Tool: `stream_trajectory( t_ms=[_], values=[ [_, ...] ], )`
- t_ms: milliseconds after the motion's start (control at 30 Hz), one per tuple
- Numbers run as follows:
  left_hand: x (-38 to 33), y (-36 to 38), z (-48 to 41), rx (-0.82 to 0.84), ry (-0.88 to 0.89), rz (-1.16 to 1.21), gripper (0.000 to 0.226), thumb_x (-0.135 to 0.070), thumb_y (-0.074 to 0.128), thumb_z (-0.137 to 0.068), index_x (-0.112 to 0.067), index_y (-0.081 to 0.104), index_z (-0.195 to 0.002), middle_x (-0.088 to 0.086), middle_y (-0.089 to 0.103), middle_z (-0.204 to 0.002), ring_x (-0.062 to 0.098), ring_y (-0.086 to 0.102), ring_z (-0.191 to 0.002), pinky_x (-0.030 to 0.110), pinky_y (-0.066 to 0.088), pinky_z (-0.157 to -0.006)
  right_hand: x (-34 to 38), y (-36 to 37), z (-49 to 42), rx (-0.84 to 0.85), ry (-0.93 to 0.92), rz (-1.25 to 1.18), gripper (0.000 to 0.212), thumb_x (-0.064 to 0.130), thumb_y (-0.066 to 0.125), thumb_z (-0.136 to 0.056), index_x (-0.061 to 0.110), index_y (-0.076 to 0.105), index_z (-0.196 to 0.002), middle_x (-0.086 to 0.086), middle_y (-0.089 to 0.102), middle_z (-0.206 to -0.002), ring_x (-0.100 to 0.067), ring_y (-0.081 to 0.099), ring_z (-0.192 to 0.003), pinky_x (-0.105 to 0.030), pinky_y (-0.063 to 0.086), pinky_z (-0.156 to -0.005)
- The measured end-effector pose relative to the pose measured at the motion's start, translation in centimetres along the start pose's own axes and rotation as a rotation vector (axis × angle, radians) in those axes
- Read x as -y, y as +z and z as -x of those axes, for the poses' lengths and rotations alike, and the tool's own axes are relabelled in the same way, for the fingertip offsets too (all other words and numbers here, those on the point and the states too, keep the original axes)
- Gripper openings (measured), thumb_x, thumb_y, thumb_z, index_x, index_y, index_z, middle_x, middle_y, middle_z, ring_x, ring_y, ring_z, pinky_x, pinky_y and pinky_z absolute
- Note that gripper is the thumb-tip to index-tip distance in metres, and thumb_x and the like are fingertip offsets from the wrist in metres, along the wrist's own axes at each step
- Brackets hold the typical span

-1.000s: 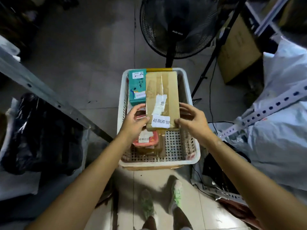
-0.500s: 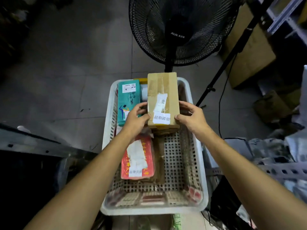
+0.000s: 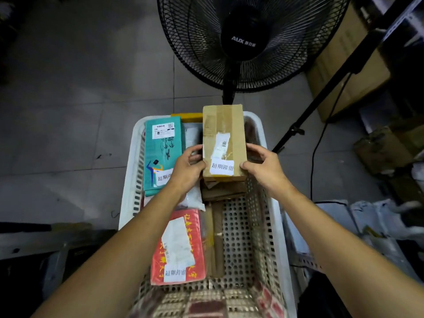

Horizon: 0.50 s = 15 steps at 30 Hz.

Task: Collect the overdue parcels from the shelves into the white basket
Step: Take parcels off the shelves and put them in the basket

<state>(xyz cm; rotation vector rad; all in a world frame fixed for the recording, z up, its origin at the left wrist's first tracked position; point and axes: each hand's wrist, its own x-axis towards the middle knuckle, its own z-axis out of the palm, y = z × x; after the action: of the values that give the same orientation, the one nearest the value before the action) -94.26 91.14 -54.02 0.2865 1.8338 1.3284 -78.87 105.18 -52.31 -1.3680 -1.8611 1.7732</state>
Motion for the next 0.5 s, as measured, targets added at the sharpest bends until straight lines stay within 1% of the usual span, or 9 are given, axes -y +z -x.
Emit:
stream_trajectory(
  t_ms=[67,100,167,233,300,367,400,433,500],
  values=[
    [0.1,0.5,-0.5,0.003,-0.018,0.026,0.044,-0.001,0.058,-0.095,-0.029,0.055,-0.128,0.008,0.062,-0.127,0.023,0.063,-0.115,0.030,0.059,-0.080,-0.2,-0.2,-0.6,0.000,0.013,0.006,0.058,-0.001,0.070,-0.083,0.019,0.057,-0.136,0.021,0.058,-0.100,0.018,0.057,-0.077,-0.005,0.046,-0.060],
    [0.2,0.7,-0.6,0.005,-0.028,0.040,0.045,0.000,0.056,-0.095,-0.026,0.054,-0.132,0.007,0.063,-0.125,0.022,0.065,-0.113,0.029,0.059,-0.078,-0.3,-0.3,-0.8,0.001,0.016,0.007,0.057,-0.002,0.070,-0.083,0.018,0.057,-0.135,0.023,0.055,-0.098,0.020,0.057,-0.076,-0.003,0.045,-0.059],
    [0.3,1.1,-0.8,0.003,-0.046,0.046,0.045,0.000,0.056,-0.096,-0.023,0.052,-0.135,0.006,0.065,-0.124,0.022,0.066,-0.110,0.035,0.060,-0.082,-0.6,-0.4,-1.2,0.000,0.023,0.006,0.055,-0.004,0.068,-0.084,0.015,0.056,-0.135,0.023,0.052,-0.096,0.027,0.053,-0.070,0.000,0.042,-0.056],
    [0.5,1.2,-1.1,-0.007,-0.054,0.032,0.046,-0.001,0.056,-0.096,-0.023,0.052,-0.136,0.007,0.065,-0.124,0.023,0.067,-0.110,0.042,0.059,-0.088,-0.7,-0.4,-1.5,0.007,0.037,0.010,0.055,-0.004,0.068,-0.085,0.017,0.056,-0.134,0.023,0.052,-0.096,0.026,0.053,-0.070,-0.001,0.043,-0.056],
    [0.7,1.3,-1.4,-0.022,-0.063,0.012,0.047,-0.001,0.056,-0.095,-0.023,0.052,-0.136,0.006,0.066,-0.124,0.022,0.067,-0.110,0.046,0.058,-0.091,-0.8,-0.2,-1.9,0.003,0.046,0.014,0.057,-0.003,0.069,-0.084,0.018,0.056,-0.135,0.016,0.058,-0.105,0.019,0.056,-0.075,-0.003,0.045,-0.058],
    [0.7,1.5,-1.7,-0.035,-0.064,0.001,0.047,0.000,0.056,-0.095,-0.021,0.052,-0.136,0.006,0.066,-0.122,0.022,0.066,-0.109,0.046,0.057,-0.092,-0.8,-0.1,-2.1,-0.006,0.045,0.031,0.059,-0.002,0.070,-0.082,0.018,0.056,-0.136,0.008,0.057,-0.117,0.022,0.056,-0.075,-0.004,0.045,-0.059],
    [0.6,1.6,-1.8,-0.036,-0.065,-0.001,0.047,0.001,0.056,-0.095,-0.021,0.052,-0.136,0.006,0.066,-0.120,0.022,0.066,-0.108,0.046,0.057,-0.092,-1.0,0.0,-2.3,-0.012,0.042,0.035,0.060,-0.002,0.070,-0.082,0.018,0.055,-0.136,0.007,0.054,-0.120,0.024,0.054,-0.075,-0.003,0.044,-0.059],
    [0.7,1.6,-2.0,-0.036,-0.066,-0.004,0.047,0.002,0.056,-0.095,-0.020,0.051,-0.136,0.005,0.067,-0.117,0.021,0.066,-0.106,0.045,0.057,-0.092,-1.1,0.0,-2.5,-0.015,0.043,0.038,0.059,-0.002,0.069,-0.082,0.018,0.055,-0.136,0.006,0.053,-0.121,0.023,0.054,-0.076,-0.004,0.044,-0.061],
    [0.8,1.7,-2.2,-0.031,-0.069,-0.021,0.047,0.001,0.056,-0.095,-0.020,0.051,-0.136,0.003,0.067,-0.114,0.020,0.067,-0.104,0.046,0.057,-0.091,-1.2,0.1,-2.6,-0.014,0.045,0.035,0.059,-0.001,0.070,-0.082,0.019,0.056,-0.135,0.006,0.054,-0.126,0.014,0.054,-0.085,-0.008,0.046,-0.070]
  ],
)
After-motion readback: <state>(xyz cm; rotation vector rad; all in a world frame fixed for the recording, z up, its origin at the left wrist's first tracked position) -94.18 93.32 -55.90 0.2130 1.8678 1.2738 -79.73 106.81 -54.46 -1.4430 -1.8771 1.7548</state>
